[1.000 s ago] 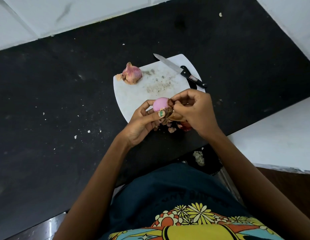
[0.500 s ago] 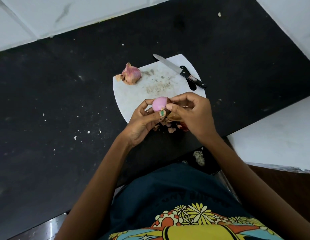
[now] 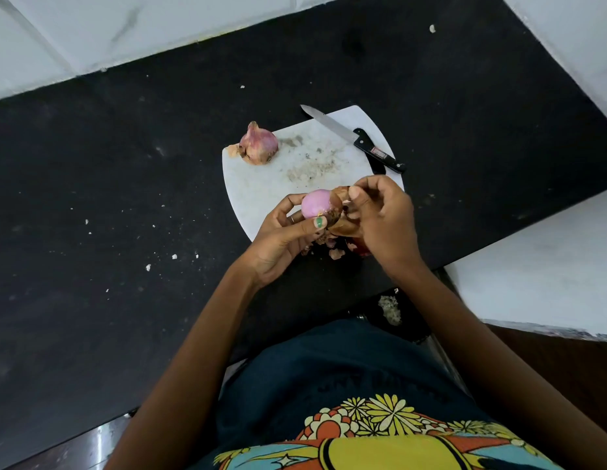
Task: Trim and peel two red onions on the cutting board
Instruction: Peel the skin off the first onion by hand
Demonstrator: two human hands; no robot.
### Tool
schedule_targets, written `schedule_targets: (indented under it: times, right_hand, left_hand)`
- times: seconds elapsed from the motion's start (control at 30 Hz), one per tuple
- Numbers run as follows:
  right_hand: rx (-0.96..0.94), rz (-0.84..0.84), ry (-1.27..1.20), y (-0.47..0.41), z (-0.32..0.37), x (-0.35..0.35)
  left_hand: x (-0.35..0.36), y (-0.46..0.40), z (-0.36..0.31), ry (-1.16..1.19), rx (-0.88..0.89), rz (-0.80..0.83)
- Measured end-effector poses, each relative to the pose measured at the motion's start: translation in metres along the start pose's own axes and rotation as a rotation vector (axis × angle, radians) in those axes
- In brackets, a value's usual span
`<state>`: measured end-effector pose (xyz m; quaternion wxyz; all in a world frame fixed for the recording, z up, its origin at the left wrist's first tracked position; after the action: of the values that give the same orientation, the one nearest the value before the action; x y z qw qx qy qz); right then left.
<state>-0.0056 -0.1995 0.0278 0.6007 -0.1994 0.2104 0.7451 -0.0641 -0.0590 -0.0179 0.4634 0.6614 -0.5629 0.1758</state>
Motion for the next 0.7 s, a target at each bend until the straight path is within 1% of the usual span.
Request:
schedule_targets:
  times: [0.07,0.2,0.3,0.37,0.43,0.57,0.6,0.63,0.67,0.7]
  right_hand:
    - [0.041,-0.021,0.006,-0.003,-0.006,-0.001]
    - [0.068,-0.058,0.122,-0.006,-0.018,-0.001]
    - [0.028,-0.075,0.243,-0.006,-0.022,-0.003]
    - [-0.013,-0.066,0.348,-0.007,-0.025,-0.002]
    - [-0.044,-0.019,0.469,-0.008,-0.029,0.000]
    - [-0.077,0.056,0.840,-0.007,-0.028,0.003]
    - [-0.091,0.049,0.870,-0.006,-0.027,0.003]
    - [-0.106,0.034,0.839,-0.005,-0.023,0.001]
    - [-0.117,0.011,0.728,-0.004,-0.018,-0.002]
    - [-0.122,-0.012,0.553,-0.003,-0.013,-0.005]
  left_hand:
    - [0.001,0.001,0.001,0.022,-0.024,0.020]
    - [0.007,0.003,0.002,0.072,-0.057,0.069]
    - [0.009,0.005,0.000,0.100,-0.071,0.072]
    - [0.008,0.005,0.000,0.112,-0.073,0.058]
    - [0.005,0.005,0.000,0.107,-0.069,0.029]
    - [0.003,0.003,0.000,0.121,-0.057,-0.001]
    - [0.004,0.002,0.001,0.127,-0.056,-0.005]
    - [0.003,0.001,0.001,0.128,-0.054,-0.013]
    - [0.003,0.000,0.002,0.125,-0.051,-0.021]
    - [0.002,0.000,0.002,0.123,-0.047,-0.030]
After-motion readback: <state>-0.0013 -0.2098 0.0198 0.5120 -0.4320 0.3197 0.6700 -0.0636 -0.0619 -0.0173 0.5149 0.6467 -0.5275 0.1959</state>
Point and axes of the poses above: each hand's wrist, its own y-axis away from the middle knuckle, its own x-axis out of the palm, z = x × y, the point moved 4 cm from there along -y, towards the middle knuckle, and after that the axes turned 14 degrees about y, right-handed, at the moved point
